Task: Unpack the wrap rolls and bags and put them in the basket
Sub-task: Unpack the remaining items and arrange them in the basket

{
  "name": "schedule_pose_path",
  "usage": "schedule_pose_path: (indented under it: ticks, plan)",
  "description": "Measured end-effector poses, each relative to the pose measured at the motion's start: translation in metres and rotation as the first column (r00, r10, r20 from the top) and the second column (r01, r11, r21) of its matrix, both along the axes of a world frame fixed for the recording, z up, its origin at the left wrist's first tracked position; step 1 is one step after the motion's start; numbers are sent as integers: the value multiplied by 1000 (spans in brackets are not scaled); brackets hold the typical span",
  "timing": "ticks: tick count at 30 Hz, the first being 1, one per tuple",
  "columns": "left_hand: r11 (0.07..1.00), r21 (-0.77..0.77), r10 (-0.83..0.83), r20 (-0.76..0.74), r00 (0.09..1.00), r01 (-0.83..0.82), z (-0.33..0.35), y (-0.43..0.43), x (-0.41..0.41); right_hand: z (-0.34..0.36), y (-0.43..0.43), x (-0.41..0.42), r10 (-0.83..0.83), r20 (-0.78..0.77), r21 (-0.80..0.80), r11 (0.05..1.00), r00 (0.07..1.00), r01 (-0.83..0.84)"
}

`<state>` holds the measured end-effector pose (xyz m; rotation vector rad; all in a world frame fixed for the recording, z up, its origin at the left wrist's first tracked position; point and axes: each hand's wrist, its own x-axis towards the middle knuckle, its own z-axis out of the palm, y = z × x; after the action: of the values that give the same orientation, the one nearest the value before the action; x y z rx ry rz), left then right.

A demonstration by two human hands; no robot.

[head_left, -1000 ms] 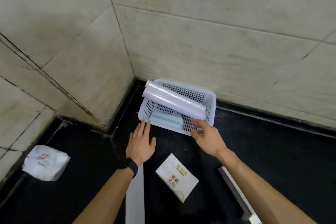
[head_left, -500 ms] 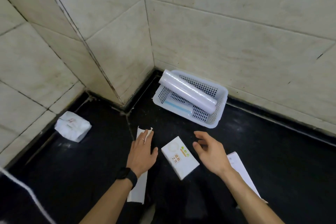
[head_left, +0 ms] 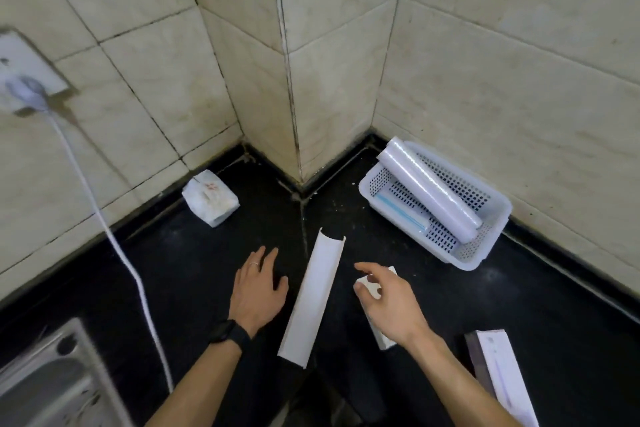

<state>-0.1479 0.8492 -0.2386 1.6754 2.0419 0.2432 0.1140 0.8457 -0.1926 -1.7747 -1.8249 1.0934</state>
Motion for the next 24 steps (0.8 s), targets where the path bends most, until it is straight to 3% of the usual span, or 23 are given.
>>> schedule_pose_path:
  ticks: [9,14,17,24]
  plan:
    - [984,71,168,-28,985,-166,3,60,-97,4,76,-98,181,68,5,983,981,-182]
    - [974,0,226,-74,971,-227,-11,92,-139,-18,115,-152,311,164,-54,950,936,-307]
    - [972,-44,227,-100,969,-232,-21,106,-152,-42,130,-175,409,274,-146,912,870,-383]
    - [972,-112,187,-164,969,-207,-42,124,-163,-97,126,-189,624,485,-358,781,613,-512]
